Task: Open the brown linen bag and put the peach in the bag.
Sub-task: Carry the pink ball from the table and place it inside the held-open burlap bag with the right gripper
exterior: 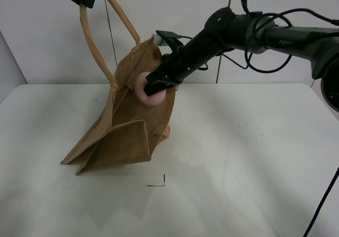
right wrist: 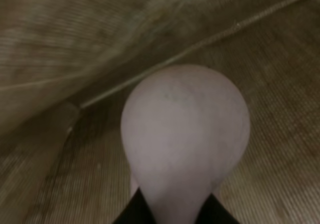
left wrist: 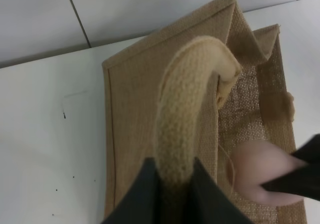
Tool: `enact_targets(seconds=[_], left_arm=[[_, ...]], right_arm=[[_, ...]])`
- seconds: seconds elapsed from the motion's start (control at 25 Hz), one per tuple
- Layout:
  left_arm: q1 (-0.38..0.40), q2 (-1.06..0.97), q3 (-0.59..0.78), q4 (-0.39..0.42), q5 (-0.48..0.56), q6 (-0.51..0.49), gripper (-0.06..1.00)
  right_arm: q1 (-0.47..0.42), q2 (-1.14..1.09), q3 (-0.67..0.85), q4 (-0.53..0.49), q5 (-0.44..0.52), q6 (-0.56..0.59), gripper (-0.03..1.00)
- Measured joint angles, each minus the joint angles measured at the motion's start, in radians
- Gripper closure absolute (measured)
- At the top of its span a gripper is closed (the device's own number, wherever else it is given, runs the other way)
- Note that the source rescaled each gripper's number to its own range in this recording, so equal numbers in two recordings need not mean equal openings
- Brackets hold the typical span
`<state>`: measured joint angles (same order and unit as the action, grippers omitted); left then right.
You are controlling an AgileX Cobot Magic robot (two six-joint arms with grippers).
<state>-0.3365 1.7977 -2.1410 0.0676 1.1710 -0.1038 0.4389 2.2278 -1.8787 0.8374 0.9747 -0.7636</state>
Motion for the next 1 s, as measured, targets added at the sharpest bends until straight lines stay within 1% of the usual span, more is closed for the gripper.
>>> enact_targets(seconds=[0.08, 0.24, 0.36, 0.44, 0.52, 0.56, 0.6, 0.68, 0.72, 0.76, 0.84, 0.92, 1.0], left_arm=[[0.000, 0.000, 0.000, 0.000, 0.000, 0.000, 0.94], [0.000, 0.000, 0.000, 0.000, 0.000, 0.000, 0.94], [0.000, 0.000, 0.000, 0.000, 0.000, 0.002, 0.94], [0.000, 0.000, 0.000, 0.000, 0.000, 0.003, 0.94], [0.000, 0.000, 0.000, 0.000, 0.000, 0.003, 0.94], [0.000, 0.000, 0.000, 0.000, 0.000, 0.003, 0.94], [0.000, 0.000, 0.000, 0.000, 0.000, 0.003, 0.94], [0.000, 0.000, 0.000, 0.000, 0.000, 0.003, 0.94], [0.000, 0.000, 0.000, 0.000, 0.000, 0.003, 0.94], [0.000, 0.000, 0.000, 0.000, 0.000, 0.003, 0.94], [0.000, 0.000, 0.000, 0.000, 0.000, 0.003, 0.94], [0.000, 0.000, 0.000, -0.001, 0.000, 0.003, 0.94], [0.000, 0.000, 0.000, -0.002, 0.000, 0.003, 0.94]], right_arm=[[0.006, 0.032, 0.000, 0.027, -0.030, -0.006, 0.97], [0.052, 0.059, 0.000, 0.012, -0.104, -0.009, 0.97], [0.100, 0.059, 0.000, -0.027, -0.170, -0.007, 0.97], [0.121, 0.060, 0.000, -0.061, -0.204, 0.019, 0.97], [0.132, 0.061, 0.000, -0.104, -0.230, 0.054, 0.93], [0.132, 0.061, 0.000, -0.123, -0.236, 0.070, 0.87], [0.132, 0.061, 0.000, -0.138, -0.239, 0.086, 0.76], [0.132, 0.061, 0.000, -0.160, -0.239, 0.111, 0.45], [0.132, 0.061, 0.000, -0.163, -0.238, 0.123, 0.26], [0.133, 0.061, 0.000, -0.171, -0.232, 0.132, 0.14], [0.135, 0.061, -0.013, -0.200, -0.208, 0.163, 0.03], [0.135, 0.060, -0.042, -0.253, -0.149, 0.212, -0.01], [0.135, 0.055, -0.081, -0.329, -0.096, 0.282, -0.02]])
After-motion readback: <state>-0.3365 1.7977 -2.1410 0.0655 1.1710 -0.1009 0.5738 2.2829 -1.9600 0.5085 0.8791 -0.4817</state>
